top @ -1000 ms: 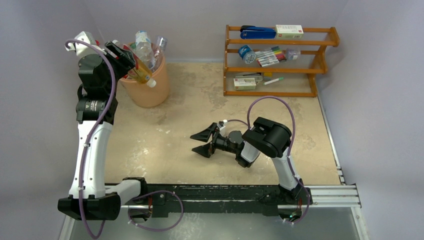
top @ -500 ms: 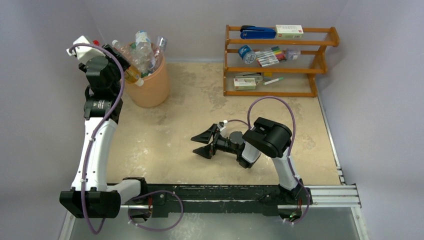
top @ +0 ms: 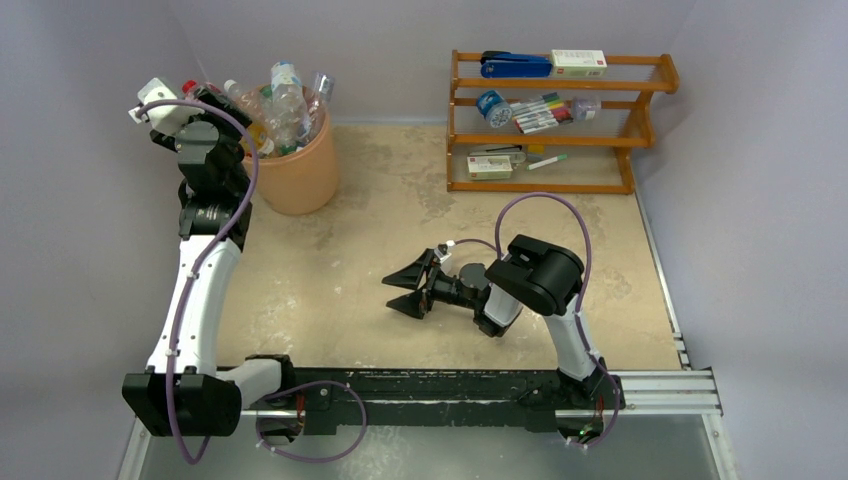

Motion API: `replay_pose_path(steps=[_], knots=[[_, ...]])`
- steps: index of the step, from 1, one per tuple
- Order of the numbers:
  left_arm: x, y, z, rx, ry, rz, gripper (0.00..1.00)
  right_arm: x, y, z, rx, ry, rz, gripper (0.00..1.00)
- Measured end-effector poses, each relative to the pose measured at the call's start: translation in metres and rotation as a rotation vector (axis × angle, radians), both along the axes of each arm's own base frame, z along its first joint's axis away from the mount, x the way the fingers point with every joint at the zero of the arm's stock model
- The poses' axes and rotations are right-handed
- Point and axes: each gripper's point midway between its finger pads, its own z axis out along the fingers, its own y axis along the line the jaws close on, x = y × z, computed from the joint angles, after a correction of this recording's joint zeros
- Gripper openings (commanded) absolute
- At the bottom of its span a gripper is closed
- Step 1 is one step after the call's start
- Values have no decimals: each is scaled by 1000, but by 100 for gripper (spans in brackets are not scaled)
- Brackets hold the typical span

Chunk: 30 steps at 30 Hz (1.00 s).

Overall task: Put the plastic bottles in the bin
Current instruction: Place the plastic bottle in the trash bin.

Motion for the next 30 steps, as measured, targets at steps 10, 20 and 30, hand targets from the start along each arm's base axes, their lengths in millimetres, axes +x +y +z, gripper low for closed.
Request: replay_pose_path(steps=[10,20,30], knots=[[16,1,-15,12,-10,4,52,-1,0,-1,-3,-7,7,92],[27,-4,-44,5,30,-24,53,-2,0,-2,-4,-11,9,92],[37,-10,-51,-5,36,-61,56,-2,0,-2,-5,-13,10,92]])
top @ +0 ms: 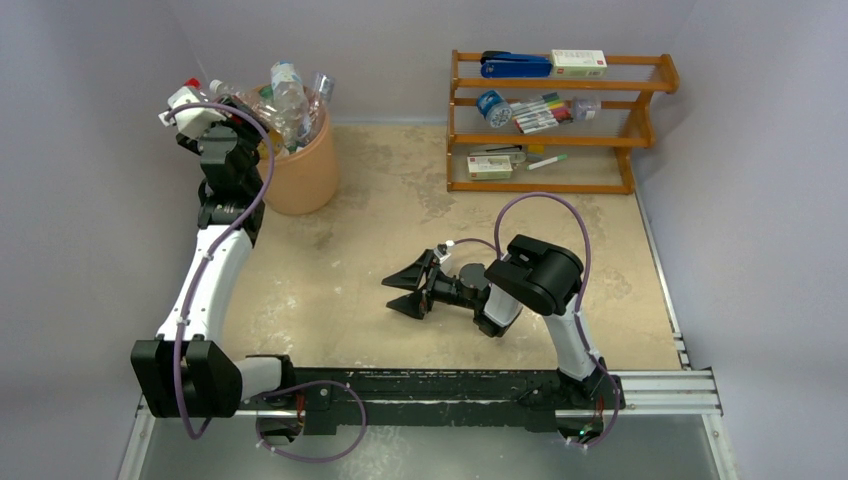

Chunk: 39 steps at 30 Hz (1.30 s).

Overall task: Put the plastic bottles in the bin
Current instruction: Place the plastic bottle in the trash bin.

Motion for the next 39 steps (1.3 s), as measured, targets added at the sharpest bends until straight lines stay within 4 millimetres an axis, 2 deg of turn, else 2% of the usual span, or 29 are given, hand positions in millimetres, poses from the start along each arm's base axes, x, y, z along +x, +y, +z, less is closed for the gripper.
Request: replay_pose_path(steps=[7,24,30,36,39], knots=[[7,-1,-13,0,37,-8,59,0,0,0,-1,-1,0,92],[11,-1,-17,-1,66,-5,67,1,2,0,3,-5,4,92],[12,1,-23,-1,89,3,73,2,3,0,4,-5,4,92],[9,0,-54,-2,213,2,74,2,3,0,4,-6,4,92],[7,0,-58,-2,231,1,75,2,4,0,5,-6,4,92]])
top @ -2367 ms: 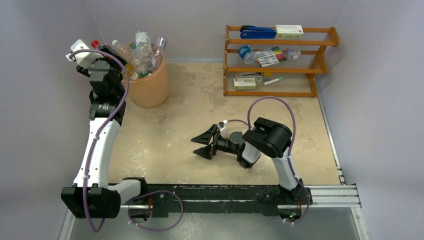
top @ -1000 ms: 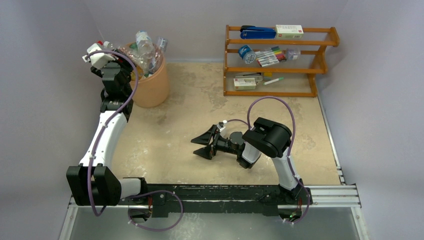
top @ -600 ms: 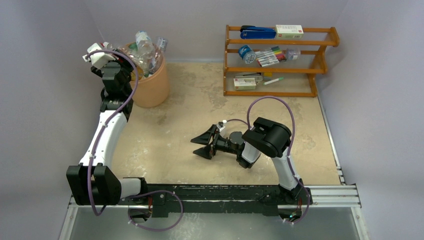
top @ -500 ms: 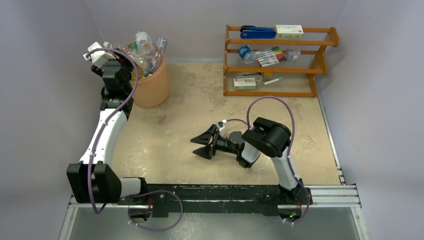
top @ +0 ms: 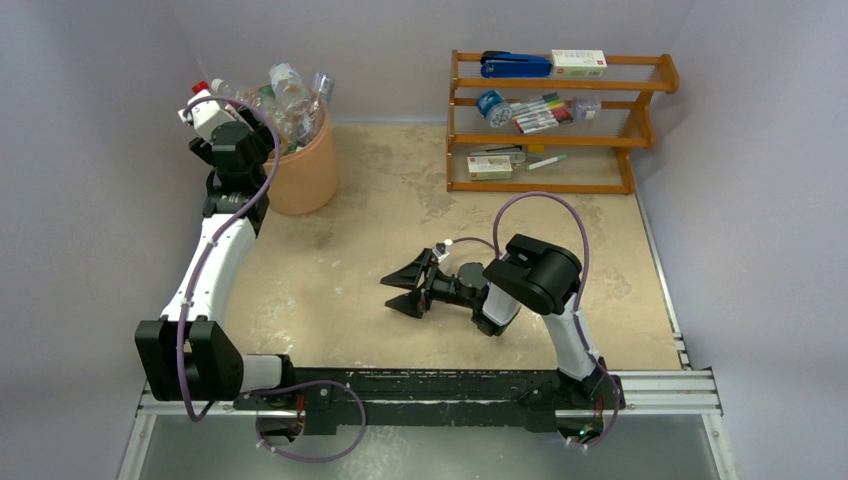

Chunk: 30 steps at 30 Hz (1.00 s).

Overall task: Put the plastic bottles in the bin
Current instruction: Place the plastic bottle in the trash bin.

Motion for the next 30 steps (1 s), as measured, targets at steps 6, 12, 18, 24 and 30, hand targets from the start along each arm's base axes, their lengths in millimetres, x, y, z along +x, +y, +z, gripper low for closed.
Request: replay_pose_path(steps=[6,12,18,24,30], knots=[[-11,0,5,0,8,0,77,0,1,0,1,-2,2,92],[-25,2,22,3,-8,15,85,-1,2,1,2,-3,3,92],[-37,9,43,10,-19,58,86,-4,4,1,3,-4,11,93],[-58,13,58,12,-21,80,86,-7,7,3,8,-8,19,100],[-93,6,88,3,-84,40,87,-8,8,4,8,-15,22,100]])
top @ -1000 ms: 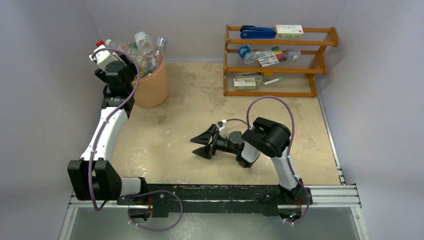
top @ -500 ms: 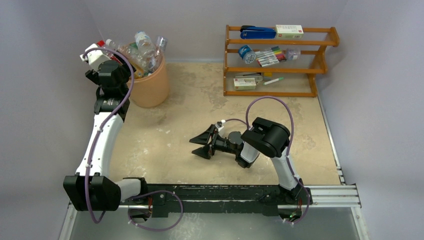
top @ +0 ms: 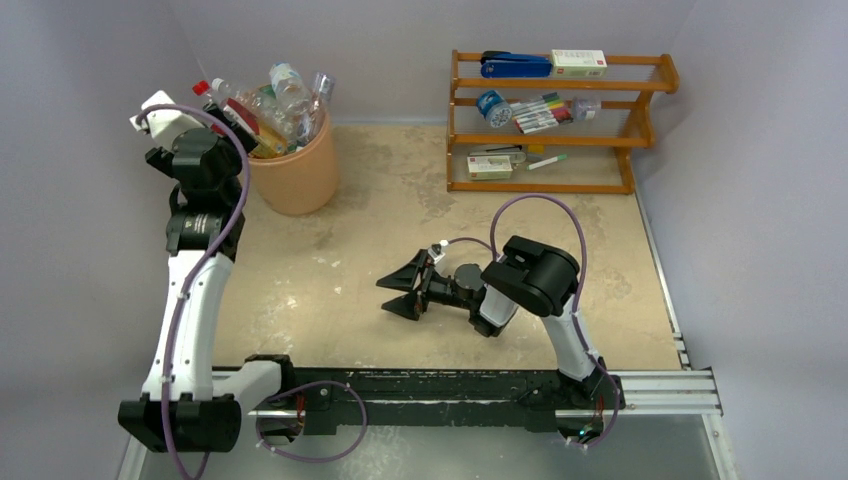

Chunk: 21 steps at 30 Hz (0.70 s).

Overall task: Put the plastic bottles in the bin
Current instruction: Place the plastic bottle in the trash bin.

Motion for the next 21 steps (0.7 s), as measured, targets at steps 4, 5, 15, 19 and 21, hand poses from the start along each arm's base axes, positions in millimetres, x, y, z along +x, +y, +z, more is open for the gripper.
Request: replay_pose_path(steps=[4,5,15,19,21], knots=[[-25,-10,21,-16,-57,-57,87,-3,1,3,-6,-10,9,100],[-31,-13,25,-20,-67,-76,87,-4,1,7,-3,-22,13,100],[-43,-61,0,-89,-28,-336,88,24,30,120,-73,-476,4,100],[-44,-79,-43,-147,45,-426,88,51,31,177,-173,-659,-64,100],[-43,-91,-66,-192,85,-479,88,63,20,186,-248,-708,-92,100]])
